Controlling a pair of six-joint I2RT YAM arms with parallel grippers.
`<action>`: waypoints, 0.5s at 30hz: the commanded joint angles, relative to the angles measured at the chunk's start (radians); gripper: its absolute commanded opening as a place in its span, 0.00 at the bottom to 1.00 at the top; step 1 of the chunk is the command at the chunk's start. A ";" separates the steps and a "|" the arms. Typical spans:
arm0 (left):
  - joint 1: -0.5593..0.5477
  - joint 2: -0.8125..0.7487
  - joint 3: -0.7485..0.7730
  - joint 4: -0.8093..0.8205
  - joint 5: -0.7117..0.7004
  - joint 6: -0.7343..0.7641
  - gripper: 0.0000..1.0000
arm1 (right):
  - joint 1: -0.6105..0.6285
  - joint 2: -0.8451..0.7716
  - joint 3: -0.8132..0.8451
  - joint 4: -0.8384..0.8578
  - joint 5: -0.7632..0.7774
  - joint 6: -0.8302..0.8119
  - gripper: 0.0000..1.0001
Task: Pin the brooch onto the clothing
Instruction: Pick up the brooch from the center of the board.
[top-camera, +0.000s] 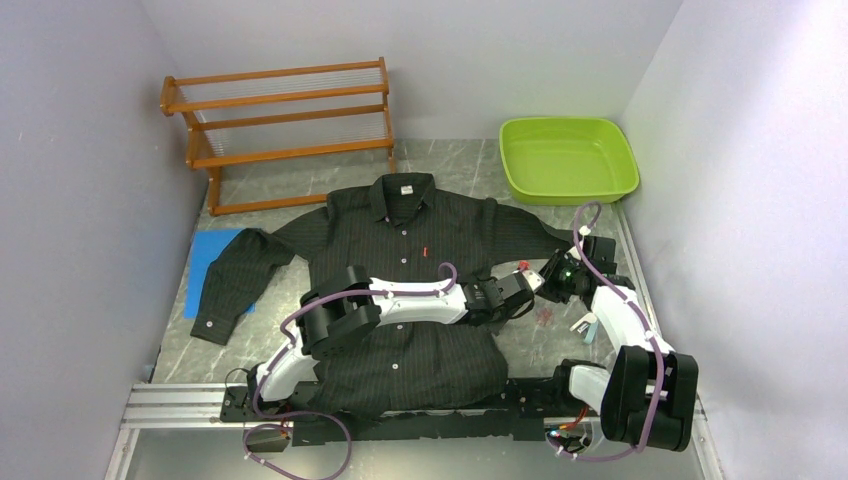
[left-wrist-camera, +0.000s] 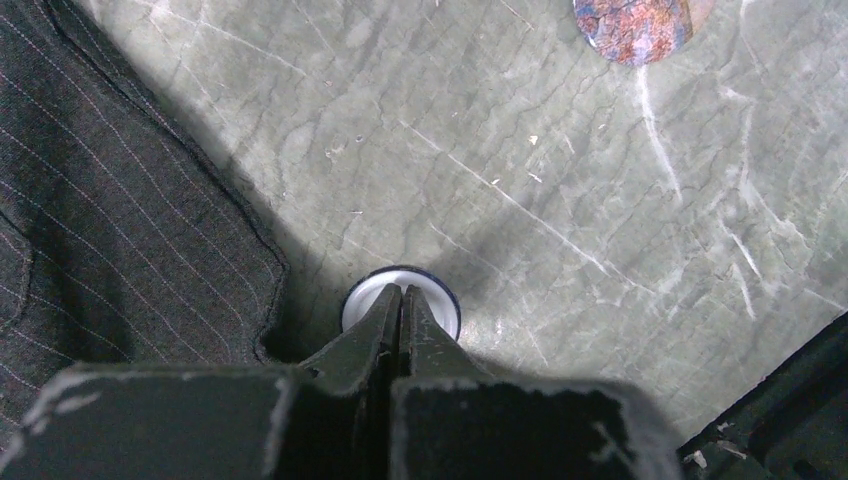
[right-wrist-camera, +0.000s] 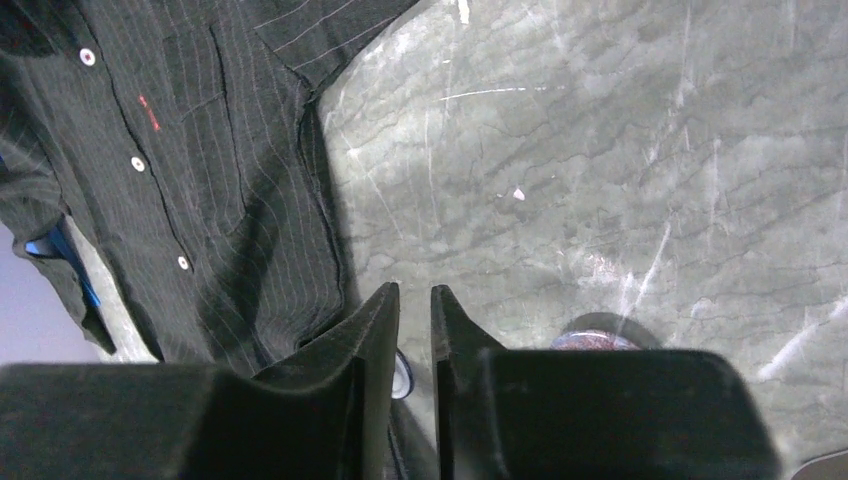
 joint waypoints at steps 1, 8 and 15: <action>-0.002 -0.004 0.022 -0.005 -0.017 0.002 0.03 | -0.004 -0.033 0.000 0.047 -0.088 -0.023 0.34; 0.000 -0.087 0.025 0.057 0.057 0.000 0.03 | -0.002 -0.088 0.023 0.032 -0.085 -0.015 0.64; 0.009 -0.176 0.019 0.155 0.130 -0.015 0.03 | -0.002 -0.128 0.053 0.025 -0.084 -0.008 0.72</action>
